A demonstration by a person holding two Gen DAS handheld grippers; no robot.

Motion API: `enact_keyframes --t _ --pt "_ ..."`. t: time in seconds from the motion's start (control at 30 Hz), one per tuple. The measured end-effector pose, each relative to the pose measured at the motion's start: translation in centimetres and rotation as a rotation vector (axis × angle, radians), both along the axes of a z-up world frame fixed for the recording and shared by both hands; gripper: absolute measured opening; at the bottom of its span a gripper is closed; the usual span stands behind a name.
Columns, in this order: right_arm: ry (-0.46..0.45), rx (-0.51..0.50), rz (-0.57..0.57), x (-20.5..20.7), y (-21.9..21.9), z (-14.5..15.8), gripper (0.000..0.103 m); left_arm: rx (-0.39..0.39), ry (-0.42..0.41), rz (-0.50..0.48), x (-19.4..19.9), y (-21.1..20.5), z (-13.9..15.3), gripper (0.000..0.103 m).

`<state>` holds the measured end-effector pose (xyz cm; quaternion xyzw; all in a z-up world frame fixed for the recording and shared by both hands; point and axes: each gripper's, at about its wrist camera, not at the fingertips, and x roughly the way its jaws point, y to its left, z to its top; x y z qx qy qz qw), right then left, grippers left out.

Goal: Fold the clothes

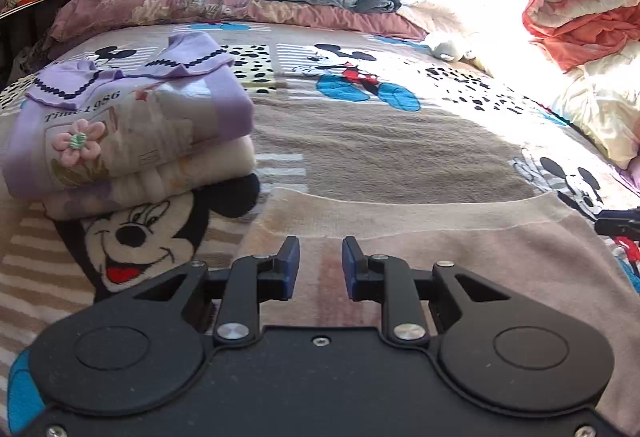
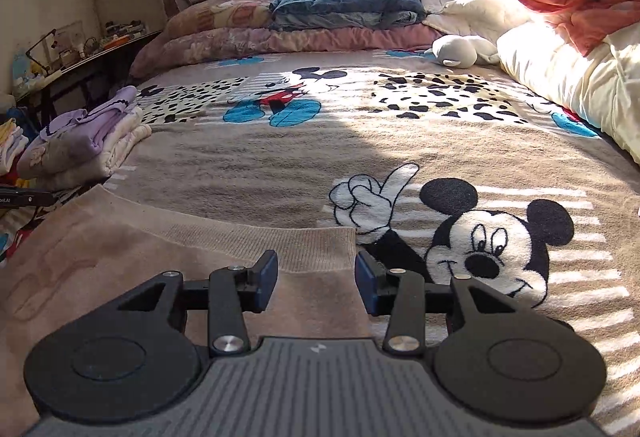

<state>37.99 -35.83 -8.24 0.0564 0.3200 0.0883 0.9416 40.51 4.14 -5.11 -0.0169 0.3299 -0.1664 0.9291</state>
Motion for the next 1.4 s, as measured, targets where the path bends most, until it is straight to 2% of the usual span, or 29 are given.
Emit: enact_keyframes --t 0.03,0.1,0.13,0.17,0.2,0.3,0.47,0.6,0.67,0.8,1.03,1.07,1.13,1.27,1.4 --pt "0.012 -0.017 0.015 -0.1 0.8 -0.4 0.043 0.007 0.012 -0.018 -0.1 -1.0 -0.5 0.021" --pt "0.039 -0.053 0.039 -0.1 2.4 -1.3 0.042 0.092 0.079 -0.029 0.5 -3.2 -2.5 0.021" --pt "0.079 -0.082 0.016 0.3 2.6 -2.2 0.042 0.137 0.098 -0.026 0.7 -4.1 -3.5 0.021" --pt "0.127 -0.075 -0.009 0.8 2.3 -3.3 0.042 0.157 0.053 -0.025 0.2 -4.5 -3.6 0.021" --pt "0.126 -0.022 -0.03 0.8 1.5 -3.8 0.043 0.169 0.049 -0.019 -0.1 -4.6 -3.1 0.021" --pt "0.123 0.004 -0.08 0.2 0.8 -3.0 0.043 0.117 0.012 -0.002 -2.4 -3.0 -1.2 0.021" --pt "0.097 0.052 -0.148 -2.8 -0.5 -1.8 0.045 -0.004 -0.009 0.192 -9.9 4.0 0.1 0.021" --pt "0.039 0.168 -0.163 -7.7 0.0 -0.7 0.046 -0.126 -0.022 0.284 -15.8 7.0 0.6 0.021" --pt "0.006 0.21 -0.137 -10.7 1.7 -0.3 0.046 -0.101 -0.025 0.287 -17.3 6.9 0.3 0.025" --pt "-0.031 0.239 -0.088 -16.9 5.9 -1.2 0.049 0.021 -0.033 0.273 -20.5 6.1 -1.6 0.026" --pt "-0.072 0.093 -0.008 -25.0 12.5 -3.9 0.05 0.181 -0.086 0.176 -26.9 2.4 -4.2 0.026" --pt "-0.081 0.059 0.006 -25.6 13.2 -4.0 0.051 0.198 -0.086 0.175 -27.4 2.1 -4.5 0.026" --pt "-0.089 0.02 0.024 -26.6 14.0 -4.1 0.059 0.22 -0.09 0.186 -28.4 1.5 -4.9 0.027" --pt "-0.092 -0.022 0.031 -28.8 14.6 -4.6 0.062 0.254 -0.103 0.222 -30.2 0.7 -5.2 0.027" --pt "-0.094 -0.042 0.038 -31.1 14.8 -4.9 0.062 0.337 -0.13 0.237 -32.6 -1.2 -5.6 0.027"
